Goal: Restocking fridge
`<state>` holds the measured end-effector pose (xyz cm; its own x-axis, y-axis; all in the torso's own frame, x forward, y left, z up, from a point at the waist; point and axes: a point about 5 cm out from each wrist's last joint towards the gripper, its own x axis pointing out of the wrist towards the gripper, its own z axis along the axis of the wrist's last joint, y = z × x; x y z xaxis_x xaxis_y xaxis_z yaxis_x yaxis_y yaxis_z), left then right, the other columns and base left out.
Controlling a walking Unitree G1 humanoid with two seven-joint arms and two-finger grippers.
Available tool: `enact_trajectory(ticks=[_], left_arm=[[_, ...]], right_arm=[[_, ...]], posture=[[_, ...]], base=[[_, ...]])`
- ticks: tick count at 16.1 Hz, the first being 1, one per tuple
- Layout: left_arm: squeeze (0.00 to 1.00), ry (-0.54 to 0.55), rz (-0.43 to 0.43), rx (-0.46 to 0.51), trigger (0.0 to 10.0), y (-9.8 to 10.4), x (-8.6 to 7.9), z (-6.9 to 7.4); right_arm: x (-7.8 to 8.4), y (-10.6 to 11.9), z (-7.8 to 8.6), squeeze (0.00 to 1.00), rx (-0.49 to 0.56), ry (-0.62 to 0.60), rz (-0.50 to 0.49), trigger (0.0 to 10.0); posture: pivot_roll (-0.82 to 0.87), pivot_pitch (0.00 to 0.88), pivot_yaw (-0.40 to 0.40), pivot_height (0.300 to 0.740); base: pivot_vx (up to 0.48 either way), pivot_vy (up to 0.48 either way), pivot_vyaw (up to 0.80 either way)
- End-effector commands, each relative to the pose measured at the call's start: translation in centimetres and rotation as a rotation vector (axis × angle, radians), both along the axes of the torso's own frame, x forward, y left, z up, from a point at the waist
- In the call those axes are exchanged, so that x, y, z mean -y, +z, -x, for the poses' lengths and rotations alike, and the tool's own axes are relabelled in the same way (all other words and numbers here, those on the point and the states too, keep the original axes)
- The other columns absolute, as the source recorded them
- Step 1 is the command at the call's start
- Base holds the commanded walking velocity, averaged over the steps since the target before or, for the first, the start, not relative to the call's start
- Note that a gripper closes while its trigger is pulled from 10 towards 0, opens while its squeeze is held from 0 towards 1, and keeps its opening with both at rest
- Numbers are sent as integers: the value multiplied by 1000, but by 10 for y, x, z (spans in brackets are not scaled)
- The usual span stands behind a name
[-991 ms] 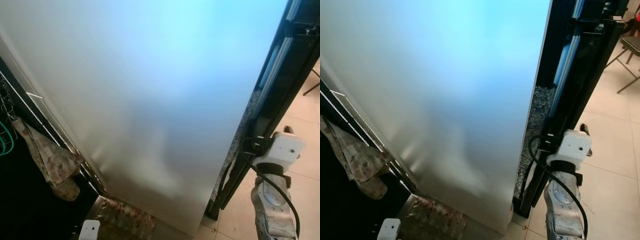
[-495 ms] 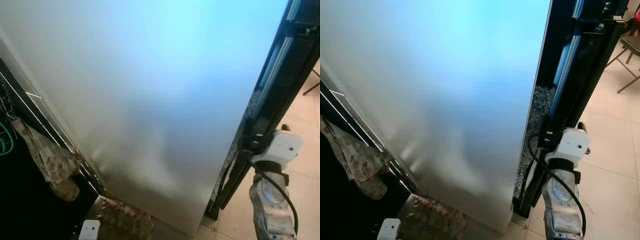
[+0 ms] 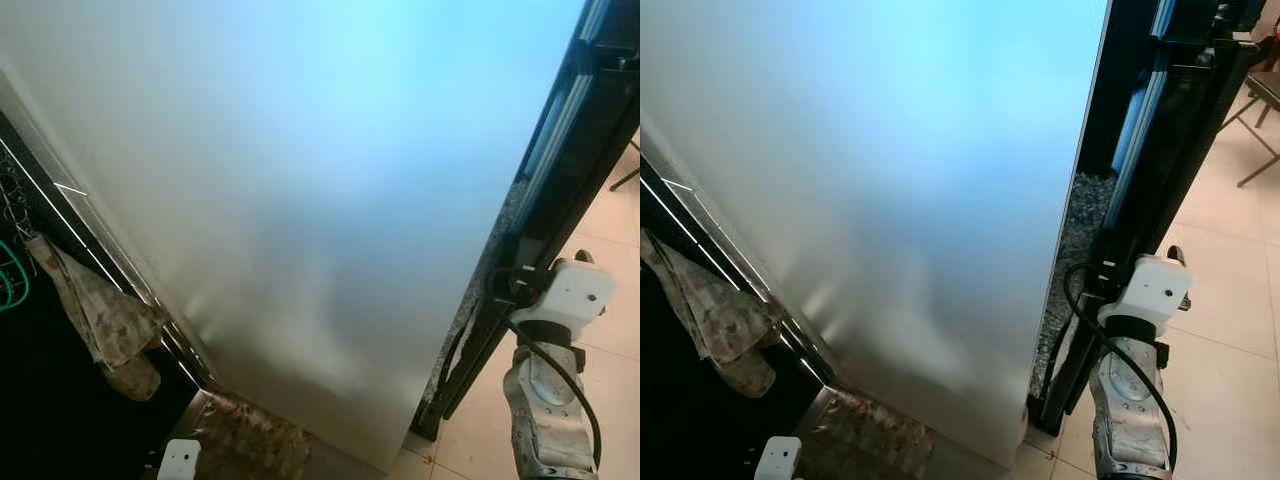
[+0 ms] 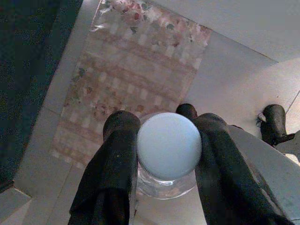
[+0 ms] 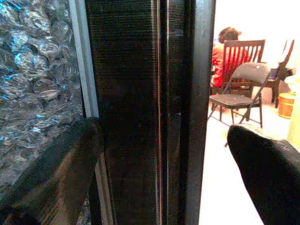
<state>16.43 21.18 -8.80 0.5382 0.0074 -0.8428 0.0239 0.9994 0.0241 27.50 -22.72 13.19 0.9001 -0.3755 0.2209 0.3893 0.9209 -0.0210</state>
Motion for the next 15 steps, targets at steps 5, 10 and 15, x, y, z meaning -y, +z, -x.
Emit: enact_trajectory(ticks=[5,10,15], left_arm=[[0,1,-12,-21,10000,-1,-3,3],[0,2,-9,-20,10000,-1,-2,3],[0,10,-5,-20,10000,-1,-1,3]], right_arm=[[39,-6,21,0,-25,-239,23,10000],[59,-12,41,0,-46,-374,37,10000],[89,-41,67,0,-164,-487,-4,10000]], posture=[[-136,0,95,740],[-134,0,90,740],[-131,0,83,740]], base=[[0,0,0],[0,0,0],[0,0,0]])
